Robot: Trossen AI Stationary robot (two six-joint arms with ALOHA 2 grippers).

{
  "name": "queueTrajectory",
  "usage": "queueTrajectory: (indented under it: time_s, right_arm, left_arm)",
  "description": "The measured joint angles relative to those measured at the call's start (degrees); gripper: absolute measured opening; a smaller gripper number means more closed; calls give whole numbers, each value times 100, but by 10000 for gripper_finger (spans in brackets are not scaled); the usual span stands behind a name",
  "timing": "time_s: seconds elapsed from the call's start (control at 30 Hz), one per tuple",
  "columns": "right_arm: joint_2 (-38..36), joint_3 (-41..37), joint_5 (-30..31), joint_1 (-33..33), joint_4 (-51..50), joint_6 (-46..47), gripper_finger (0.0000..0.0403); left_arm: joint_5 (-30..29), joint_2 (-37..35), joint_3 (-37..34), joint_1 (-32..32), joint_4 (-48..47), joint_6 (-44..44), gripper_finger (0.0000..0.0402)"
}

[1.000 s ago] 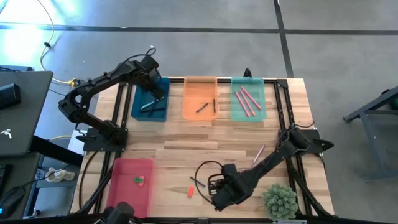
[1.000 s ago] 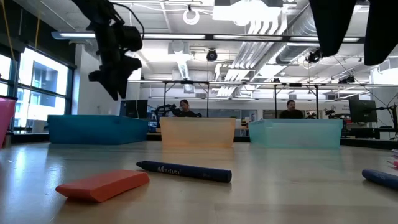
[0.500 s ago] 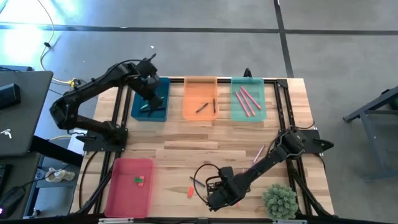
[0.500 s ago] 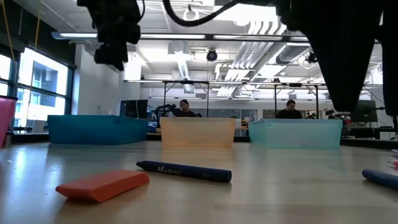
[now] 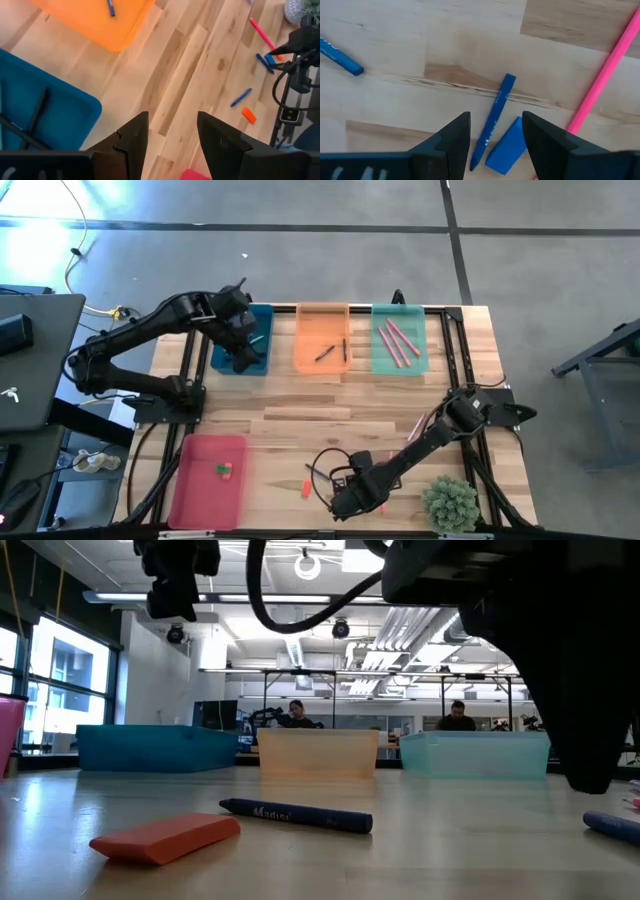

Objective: Sort crayons/erasers/pens/pencils in bins
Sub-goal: Put the blue crayon into the orange bin

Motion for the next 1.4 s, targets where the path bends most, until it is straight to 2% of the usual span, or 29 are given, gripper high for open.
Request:
queueTrajectory:
  time_s: [0.23,0.43,0.57,0.77,0.83,1.23,1.4]
  right_arm:
    - [-31,-606,-170,-2,850,65,172]
    - [-39,-647,-256,-81,876,-76,157]
    - [-33,-647,-445,-163,935,-220,118]
    - [-22,-651,-457,-220,951,-221,22]
    - [-22,-651,-455,-227,915,-222,8]
    - [-63,-668,-373,-229,934,-398,4]
    - [-259,-706,235,-254,923,-410,3]
  left_arm:
    - [-4,2,0,-189,5,-60,156]
    - [-16,2,0,-252,7,-158,156]
    - [-24,2,0,-251,9,-212,156]
    - [-45,2,-2,-251,7,-208,156]
    - [-48,2,-2,-251,7,-206,156]
    - [-48,4,-2,-251,-2,-148,156]
    - [-68,4,-2,-251,-11,-145,156]
